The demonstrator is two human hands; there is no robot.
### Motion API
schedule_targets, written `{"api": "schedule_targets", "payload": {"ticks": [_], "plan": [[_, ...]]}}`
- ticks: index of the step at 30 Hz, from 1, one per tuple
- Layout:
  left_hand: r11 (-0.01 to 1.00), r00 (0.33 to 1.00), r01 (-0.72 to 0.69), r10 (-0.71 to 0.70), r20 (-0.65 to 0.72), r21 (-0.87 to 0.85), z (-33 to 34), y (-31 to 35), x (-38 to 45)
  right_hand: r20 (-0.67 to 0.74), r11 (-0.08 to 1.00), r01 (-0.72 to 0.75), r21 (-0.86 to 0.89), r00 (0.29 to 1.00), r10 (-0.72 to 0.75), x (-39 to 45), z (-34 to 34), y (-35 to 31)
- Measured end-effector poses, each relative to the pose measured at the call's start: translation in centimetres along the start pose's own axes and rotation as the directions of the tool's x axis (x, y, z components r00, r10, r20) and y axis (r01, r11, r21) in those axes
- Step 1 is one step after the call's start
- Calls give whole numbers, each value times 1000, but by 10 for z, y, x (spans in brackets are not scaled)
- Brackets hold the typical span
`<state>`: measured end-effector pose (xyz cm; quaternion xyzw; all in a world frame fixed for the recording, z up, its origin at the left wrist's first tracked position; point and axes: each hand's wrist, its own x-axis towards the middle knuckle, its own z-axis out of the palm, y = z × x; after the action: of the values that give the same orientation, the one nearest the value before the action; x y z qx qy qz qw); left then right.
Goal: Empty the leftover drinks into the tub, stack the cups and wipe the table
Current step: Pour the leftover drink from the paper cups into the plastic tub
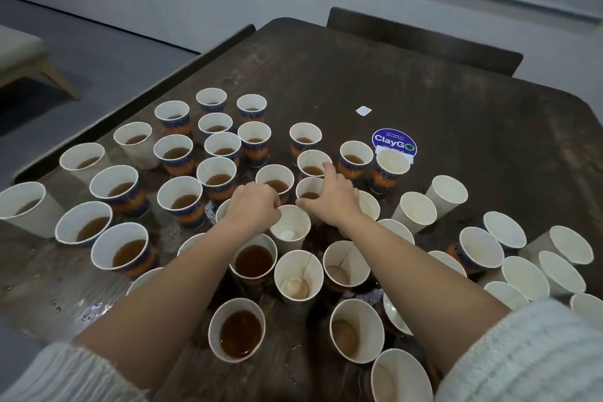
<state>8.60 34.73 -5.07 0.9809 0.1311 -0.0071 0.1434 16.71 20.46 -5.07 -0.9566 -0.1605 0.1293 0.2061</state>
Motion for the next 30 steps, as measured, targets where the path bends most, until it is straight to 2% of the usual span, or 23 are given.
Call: {"api": "schedule_targets", "payload": {"ticks": [6,9,18,22,26,28,30], "plan": [[998,998,-58,58,-39,12,2,-2,0,22,993,-30,-113,999,32,6,6,-5],[997,997,-71,71,-27,2,2,-2,-1,17,987,1,-161,1000,1,7,9,-4],[994,996,-72,67,-62,-84,-6,3,-3,-73,996,40,-82,996,-46,-2,-9,7],[967,993,-43,14,-118,-251,-12,17,-1,-139,993,110,-41,984,-115,-11,-38,7],[939,1000,-15,12,-10,-343,-17,43,9,-207,983,184,14,962,-177,-22,-76,4],[883,998,-17,41,41,-468,-21,64,11,-253,975,217,51,947,-198,-31,-98,7],[803,996,-67,91,11,-592,-25,84,11,-298,964,250,87,930,-214,-40,-118,11]]}}
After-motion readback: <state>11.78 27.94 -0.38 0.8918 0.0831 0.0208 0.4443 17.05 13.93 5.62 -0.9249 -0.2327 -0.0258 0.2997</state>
